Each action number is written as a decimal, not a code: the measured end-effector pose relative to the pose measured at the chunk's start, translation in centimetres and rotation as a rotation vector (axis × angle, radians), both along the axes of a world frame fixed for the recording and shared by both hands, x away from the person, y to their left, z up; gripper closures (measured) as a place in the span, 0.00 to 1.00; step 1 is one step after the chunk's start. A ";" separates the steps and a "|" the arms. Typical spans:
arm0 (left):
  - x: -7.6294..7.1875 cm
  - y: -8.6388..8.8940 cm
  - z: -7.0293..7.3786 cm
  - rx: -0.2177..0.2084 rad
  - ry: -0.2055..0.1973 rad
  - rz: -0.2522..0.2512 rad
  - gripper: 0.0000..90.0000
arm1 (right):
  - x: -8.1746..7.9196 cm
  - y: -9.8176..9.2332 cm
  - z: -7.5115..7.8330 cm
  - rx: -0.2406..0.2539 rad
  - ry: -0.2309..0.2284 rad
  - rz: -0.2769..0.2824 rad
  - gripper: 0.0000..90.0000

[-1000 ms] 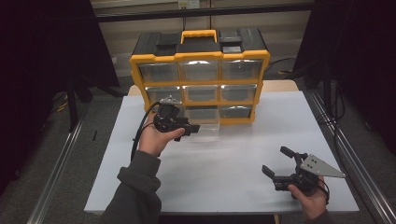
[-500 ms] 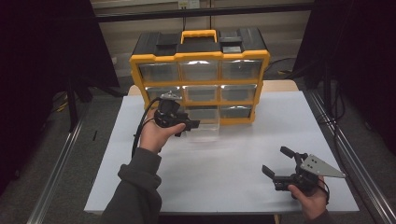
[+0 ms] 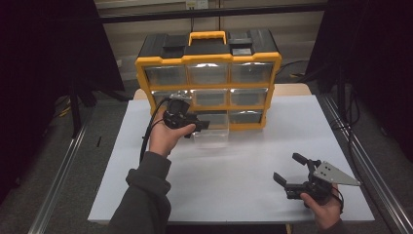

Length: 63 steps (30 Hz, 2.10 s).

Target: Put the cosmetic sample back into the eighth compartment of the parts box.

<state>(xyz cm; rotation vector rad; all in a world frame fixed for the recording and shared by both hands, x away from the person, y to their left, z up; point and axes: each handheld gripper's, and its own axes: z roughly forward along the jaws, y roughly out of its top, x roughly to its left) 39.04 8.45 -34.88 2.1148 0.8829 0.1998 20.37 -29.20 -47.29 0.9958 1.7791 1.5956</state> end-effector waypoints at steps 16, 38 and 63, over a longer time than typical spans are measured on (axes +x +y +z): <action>0.8 -0.4 -0.6 -0.004 -0.005 0.017 0.44 | 0.1 0.1 -0.1 0.001 0.001 0.005 0.01; 1.5 -1.1 -1.4 0.008 -0.017 0.053 0.44 | 0.1 0.1 -0.1 0.003 0.004 0.012 0.01; 1.9 -2.1 -2.2 0.021 -0.027 0.078 0.44 | 0.1 0.1 0.0 0.002 0.001 0.017 0.01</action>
